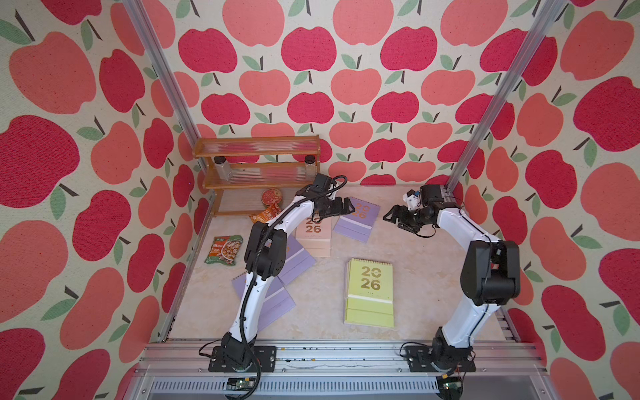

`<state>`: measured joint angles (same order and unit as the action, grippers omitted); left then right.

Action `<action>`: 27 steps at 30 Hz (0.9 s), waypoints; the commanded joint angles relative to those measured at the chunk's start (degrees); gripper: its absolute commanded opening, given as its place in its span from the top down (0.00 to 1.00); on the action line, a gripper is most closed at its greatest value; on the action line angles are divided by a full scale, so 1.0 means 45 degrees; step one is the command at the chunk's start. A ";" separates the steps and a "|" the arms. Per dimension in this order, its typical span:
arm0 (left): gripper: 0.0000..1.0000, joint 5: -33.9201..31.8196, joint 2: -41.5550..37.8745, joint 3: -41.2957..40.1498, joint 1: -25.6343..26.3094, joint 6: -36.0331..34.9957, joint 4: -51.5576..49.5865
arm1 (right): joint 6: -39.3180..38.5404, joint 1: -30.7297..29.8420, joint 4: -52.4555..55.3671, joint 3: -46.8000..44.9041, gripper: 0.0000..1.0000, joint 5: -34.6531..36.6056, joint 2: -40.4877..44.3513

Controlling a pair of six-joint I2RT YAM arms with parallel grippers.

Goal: Stack the calendars
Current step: Pick up the calendar at the center of the board.

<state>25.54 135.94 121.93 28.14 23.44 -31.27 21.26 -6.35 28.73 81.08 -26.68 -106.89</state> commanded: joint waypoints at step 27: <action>0.01 -0.1585 0.2791 0.2416 0.0329 -0.0546 -0.0096 | 0.1976 -0.0713 -0.3063 0.1914 0.17 -0.0913 -0.4405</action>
<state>15.75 146.43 130.89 30.02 21.08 -33.10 29.06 -9.02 15.33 88.40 -31.44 -125.19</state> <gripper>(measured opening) 0.994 0.826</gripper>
